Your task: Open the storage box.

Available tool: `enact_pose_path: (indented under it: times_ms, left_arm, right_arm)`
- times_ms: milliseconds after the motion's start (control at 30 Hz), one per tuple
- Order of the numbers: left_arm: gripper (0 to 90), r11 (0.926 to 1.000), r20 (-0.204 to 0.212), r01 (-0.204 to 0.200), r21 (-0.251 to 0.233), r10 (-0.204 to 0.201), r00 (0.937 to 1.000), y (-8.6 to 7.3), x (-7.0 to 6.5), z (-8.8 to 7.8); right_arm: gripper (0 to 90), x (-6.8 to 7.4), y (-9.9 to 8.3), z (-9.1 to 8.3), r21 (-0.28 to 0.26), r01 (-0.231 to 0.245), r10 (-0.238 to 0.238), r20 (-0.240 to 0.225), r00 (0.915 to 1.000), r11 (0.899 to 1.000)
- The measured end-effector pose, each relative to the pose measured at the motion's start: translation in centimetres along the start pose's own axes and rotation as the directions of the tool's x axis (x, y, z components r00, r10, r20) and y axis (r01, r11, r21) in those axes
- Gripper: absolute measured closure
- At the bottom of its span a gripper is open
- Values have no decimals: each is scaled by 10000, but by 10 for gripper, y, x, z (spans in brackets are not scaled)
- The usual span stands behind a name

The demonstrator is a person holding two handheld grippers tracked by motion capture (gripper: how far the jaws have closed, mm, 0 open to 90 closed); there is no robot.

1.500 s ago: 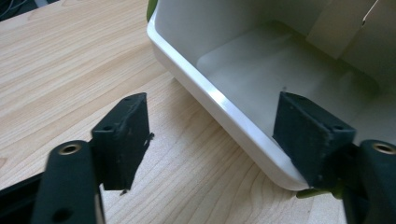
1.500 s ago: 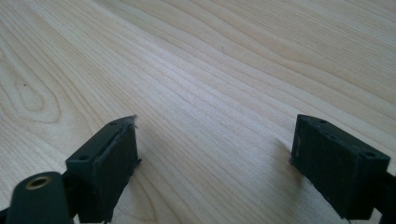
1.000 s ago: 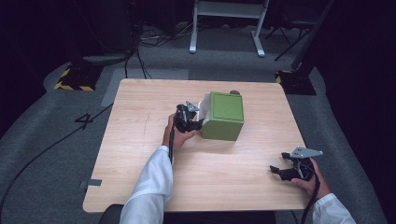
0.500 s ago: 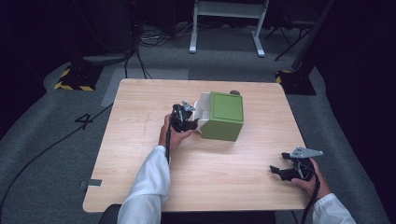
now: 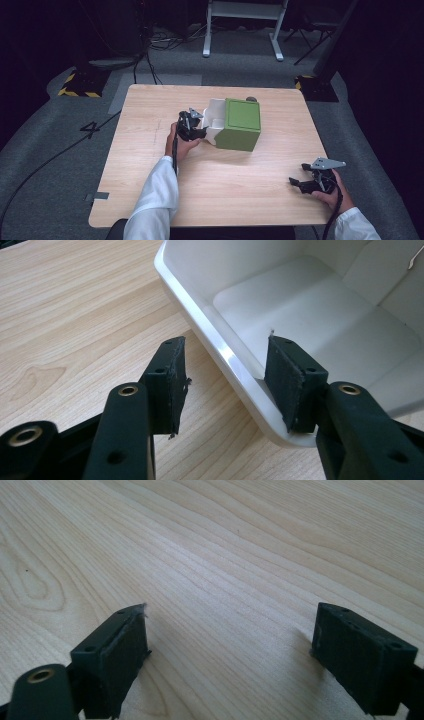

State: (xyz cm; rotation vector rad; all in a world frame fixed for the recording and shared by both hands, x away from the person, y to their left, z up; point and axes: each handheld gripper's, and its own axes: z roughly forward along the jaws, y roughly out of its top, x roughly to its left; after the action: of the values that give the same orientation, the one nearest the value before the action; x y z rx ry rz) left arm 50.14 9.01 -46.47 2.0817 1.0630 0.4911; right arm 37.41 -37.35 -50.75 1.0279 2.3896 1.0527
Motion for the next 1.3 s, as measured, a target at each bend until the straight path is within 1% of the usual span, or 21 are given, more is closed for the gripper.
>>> enact_pose_path:
  times_ms: [33,67,167,200,267,367,533,600,633,700,767,1000,1100,1133,1167,1300]
  left_arm:
    - [514,9999,13,94,-36,-94,10000,0,0,0]
    - [514,10000,16,90,3,-90,10000,-1,0,-1]
    - [514,10000,25,-57,64,57,10000,-2,3,-1]
    - [514,10000,55,40,43,-40,10000,-2,3,-2]
    - [514,10000,69,-13,53,13,10000,-4,5,-2]
    - [514,9999,83,134,44,-134,9999,-6,8,-3]
    - [514,9999,135,32,133,-33,9999,-9,11,-6]
    - [507,9998,123,131,163,-133,9998,-10,13,-7]
    - [505,9998,89,124,180,-126,9999,-11,14,-8]
    - [496,9998,148,131,177,-133,9998,-12,15,-8]
    - [495,9997,80,42,229,-44,10000,-12,16,-9]
    - [490,9997,71,134,217,-135,9999,-14,20,-11]
    - [485,9996,7,196,206,-197,9998,-15,22,-12]
    - [485,9996,5,111,264,-111,9999,-15,24,-13]
    - [483,9996,2,199,211,-199,9998,-15,24,-13]
    - [480,9994,0,271,216,-271,9996,-16,27,-14]
  right_arm:
    - [145,0,0,0,3,10,-10,-3,10000,10000]
    - [145,0,0,0,2,-1,1,1,10000,10000]
    - [145,0,0,0,0,-2,2,0,10000,10000]
    - [145,0,0,0,4,9,-9,-1,10000,10000]
    - [145,0,0,0,0,1,-1,0,10000,10000]
    - [145,0,0,0,-3,5,-5,4,10000,10000]
    - [145,0,0,0,4,5,-5,-1,10000,10000]
    - [145,0,0,0,2,-2,2,0,10000,10000]
    - [145,0,0,0,4,8,-8,-2,10000,10000]
    - [145,0,0,0,2,-3,3,0,10000,10000]
    - [145,0,0,0,2,10,-10,-2,10000,10000]
    - [145,0,0,0,4,9,-9,-1,10000,10000]
    - [145,0,0,0,1,0,0,0,10000,10000]
    - [145,0,0,0,1,0,0,0,10000,10000]
    - [145,0,0,0,5,8,-8,-1,10000,10000]
    - [145,0,0,0,5,9,-9,0,10000,10000]
